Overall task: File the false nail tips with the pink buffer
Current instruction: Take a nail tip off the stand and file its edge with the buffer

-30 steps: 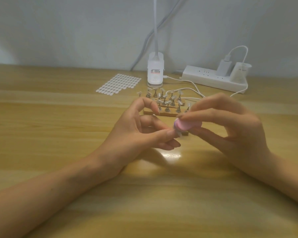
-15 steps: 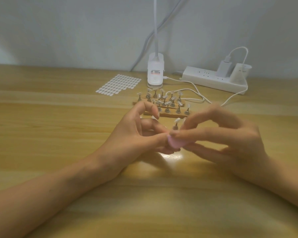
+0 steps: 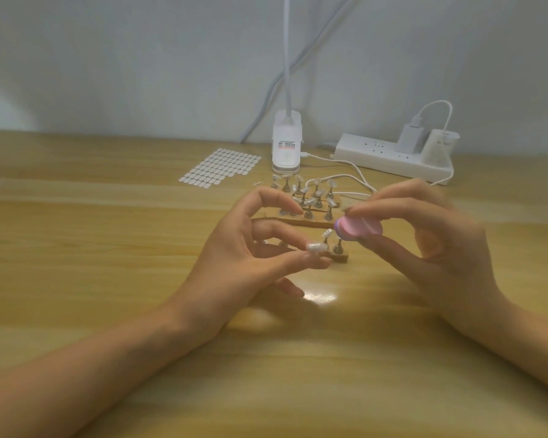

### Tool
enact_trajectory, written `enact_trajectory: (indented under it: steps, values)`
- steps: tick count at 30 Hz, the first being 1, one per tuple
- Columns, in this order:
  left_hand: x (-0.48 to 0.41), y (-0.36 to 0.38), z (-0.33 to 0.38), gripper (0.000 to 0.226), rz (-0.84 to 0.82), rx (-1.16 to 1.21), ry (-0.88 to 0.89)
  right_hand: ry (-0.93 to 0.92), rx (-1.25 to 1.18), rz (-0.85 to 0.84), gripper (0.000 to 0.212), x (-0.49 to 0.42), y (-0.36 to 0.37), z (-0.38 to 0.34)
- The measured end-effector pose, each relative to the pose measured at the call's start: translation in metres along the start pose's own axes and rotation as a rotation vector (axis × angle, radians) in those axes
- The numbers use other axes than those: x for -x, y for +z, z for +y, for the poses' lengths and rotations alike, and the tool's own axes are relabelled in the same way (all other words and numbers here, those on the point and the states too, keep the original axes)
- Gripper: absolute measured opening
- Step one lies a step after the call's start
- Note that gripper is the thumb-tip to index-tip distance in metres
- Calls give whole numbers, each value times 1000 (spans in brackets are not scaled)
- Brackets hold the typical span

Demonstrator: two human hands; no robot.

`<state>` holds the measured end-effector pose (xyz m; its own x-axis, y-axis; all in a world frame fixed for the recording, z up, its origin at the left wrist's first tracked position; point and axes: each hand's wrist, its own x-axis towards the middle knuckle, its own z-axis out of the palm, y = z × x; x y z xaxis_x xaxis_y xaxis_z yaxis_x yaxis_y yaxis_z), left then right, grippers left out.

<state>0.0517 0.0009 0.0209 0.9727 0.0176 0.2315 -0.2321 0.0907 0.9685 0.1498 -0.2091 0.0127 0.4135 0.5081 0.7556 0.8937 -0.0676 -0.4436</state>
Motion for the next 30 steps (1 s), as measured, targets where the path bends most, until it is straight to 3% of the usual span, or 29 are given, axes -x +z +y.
enact_trajectory:
  steps: [15, 30]
  values:
    - [1, 5, 1, 45, 71, -351, 175, -79, 44, -104, 16, -2, 9, -24]
    - [0, 8, 0, 42, 63, -343, 181, -81, 94, -109, 23, -2, 11, -23]
